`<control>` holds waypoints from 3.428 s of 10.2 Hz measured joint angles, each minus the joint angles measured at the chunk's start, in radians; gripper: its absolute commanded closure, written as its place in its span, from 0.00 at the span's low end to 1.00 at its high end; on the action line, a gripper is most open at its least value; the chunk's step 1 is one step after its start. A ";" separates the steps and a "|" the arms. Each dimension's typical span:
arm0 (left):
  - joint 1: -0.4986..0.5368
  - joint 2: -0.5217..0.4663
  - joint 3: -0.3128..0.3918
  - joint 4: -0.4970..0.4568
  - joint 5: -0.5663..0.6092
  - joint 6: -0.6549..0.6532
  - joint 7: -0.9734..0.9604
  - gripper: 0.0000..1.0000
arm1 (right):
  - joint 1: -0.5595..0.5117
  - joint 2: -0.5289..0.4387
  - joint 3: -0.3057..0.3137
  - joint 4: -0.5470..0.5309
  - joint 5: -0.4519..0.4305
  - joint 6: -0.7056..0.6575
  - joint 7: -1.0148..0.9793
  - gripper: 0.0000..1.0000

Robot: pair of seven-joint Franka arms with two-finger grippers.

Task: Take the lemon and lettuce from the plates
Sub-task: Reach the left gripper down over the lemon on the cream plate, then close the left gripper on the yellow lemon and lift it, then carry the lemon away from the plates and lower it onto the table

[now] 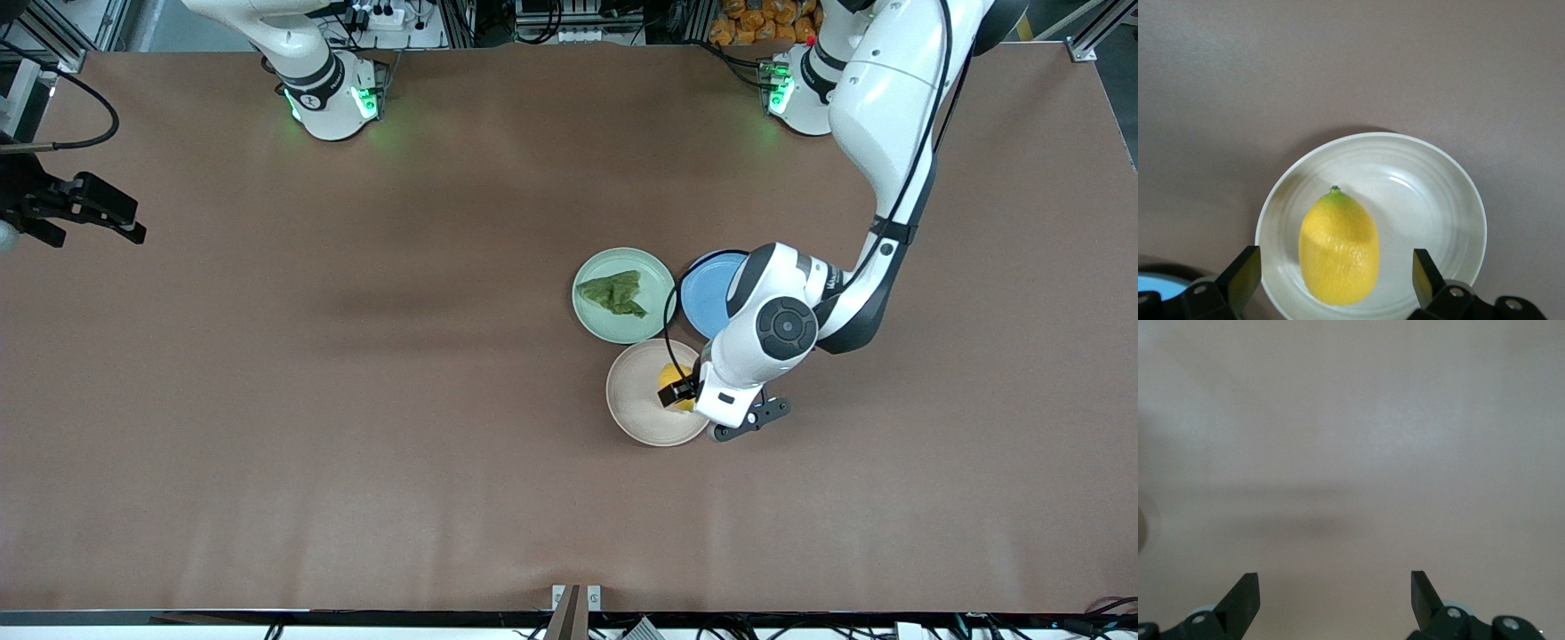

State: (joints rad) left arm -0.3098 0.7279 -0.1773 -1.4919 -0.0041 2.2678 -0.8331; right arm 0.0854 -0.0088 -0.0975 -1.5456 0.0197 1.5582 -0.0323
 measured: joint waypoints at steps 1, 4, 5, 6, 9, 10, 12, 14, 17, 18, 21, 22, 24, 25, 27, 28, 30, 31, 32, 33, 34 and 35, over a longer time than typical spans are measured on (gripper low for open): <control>-0.006 0.013 0.001 0.000 0.000 0.019 -0.005 0.00 | 0.000 -0.002 0.000 0.000 0.000 -0.001 0.000 0.00; -0.020 0.059 0.004 0.001 0.000 0.076 -0.010 0.00 | 0.000 -0.005 0.001 0.000 0.000 -0.002 0.000 0.00; -0.026 0.071 0.007 0.001 0.000 0.084 -0.010 0.05 | 0.000 -0.005 0.001 0.000 0.000 -0.002 0.000 0.00; -0.034 0.078 0.011 0.001 0.000 0.086 -0.010 0.62 | 0.000 -0.005 0.001 -0.001 0.000 -0.002 0.000 0.00; -0.054 0.085 0.018 0.003 0.001 0.086 -0.010 1.00 | 0.000 -0.005 0.002 -0.003 0.000 -0.002 0.000 0.00; -0.055 0.085 0.019 0.007 0.001 0.086 -0.010 1.00 | 0.000 -0.005 0.003 -0.003 0.000 -0.002 0.000 0.00; -0.051 0.082 0.027 0.022 0.001 0.080 -0.010 1.00 | 0.000 -0.006 0.003 -0.003 0.000 -0.002 0.000 0.00; -0.034 0.044 0.039 0.042 0.004 0.014 -0.010 1.00 | 0.000 -0.006 0.004 -0.004 0.000 -0.002 0.000 0.00; 0.056 -0.089 0.053 0.046 0.022 -0.136 0.016 1.00 | 0.000 -0.007 0.003 -0.004 0.000 -0.002 0.000 0.00; 0.083 -0.122 0.053 0.031 0.023 -0.159 0.038 1.00 | 0.000 -0.007 0.003 -0.005 0.000 -0.002 0.000 0.00; 0.131 -0.182 0.053 -0.071 0.023 -0.164 0.112 1.00 | 0.000 -0.008 0.002 -0.005 0.000 -0.002 0.000 0.00; 0.138 -0.207 0.053 -0.114 0.024 -0.161 0.129 1.00 | 0.000 -0.008 0.002 -0.006 0.000 -0.002 0.000 0.00; 0.147 -0.290 0.053 -0.247 0.026 -0.097 0.159 1.00 | 0.000 -0.009 0.002 -0.007 0.000 -0.002 0.000 0.00; 0.153 -0.340 0.052 -0.328 0.026 -0.052 0.187 1.00 | 0.000 -0.009 0.001 -0.008 0.000 -0.002 0.000 0.00; 0.196 -0.425 0.053 -0.450 0.026 -0.014 0.281 1.00 | 0.000 -0.010 0.001 -0.008 0.000 -0.002 0.000 0.00; 0.237 -0.453 0.053 -0.480 0.026 -0.011 0.340 1.00 | 0.000 -0.010 0.001 -0.009 0.000 -0.002 0.000 0.00; 0.304 -0.464 0.054 -0.498 0.026 -0.003 0.430 1.00 | 0.000 -0.010 0.000 -0.009 0.000 -0.002 0.000 0.00; 0.326 -0.457 0.054 -0.503 0.026 0.013 0.463 1.00 | 0.000 -0.010 0.000 -0.009 0.000 -0.002 0.000 0.00; 0.344 -0.443 0.054 -0.507 0.026 0.038 0.488 1.00 | 0.000 -0.010 0.000 -0.009 0.000 -0.002 0.000 0.00; 0.361 -0.422 0.054 -0.508 0.026 0.068 0.504 1.00 | 0.000 -0.010 0.000 -0.009 0.000 -0.002 0.000 0.00; 0.375 -0.397 0.054 -0.505 0.026 0.092 0.515 1.00 | 0.000 -0.010 0.000 -0.009 0.000 -0.002 0.000 0.00; 0.382 -0.371 0.054 -0.498 0.026 0.101 0.519 1.00 | 0.000 -0.010 0.000 -0.009 0.000 -0.002 0.000 0.00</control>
State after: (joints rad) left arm 0.0720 0.3566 -0.1230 -1.9894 0.0222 2.3689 -0.3144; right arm 0.0854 -0.0188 -0.0971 -1.5546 0.0197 1.5566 -0.0323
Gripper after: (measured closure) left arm 0.322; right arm 0.000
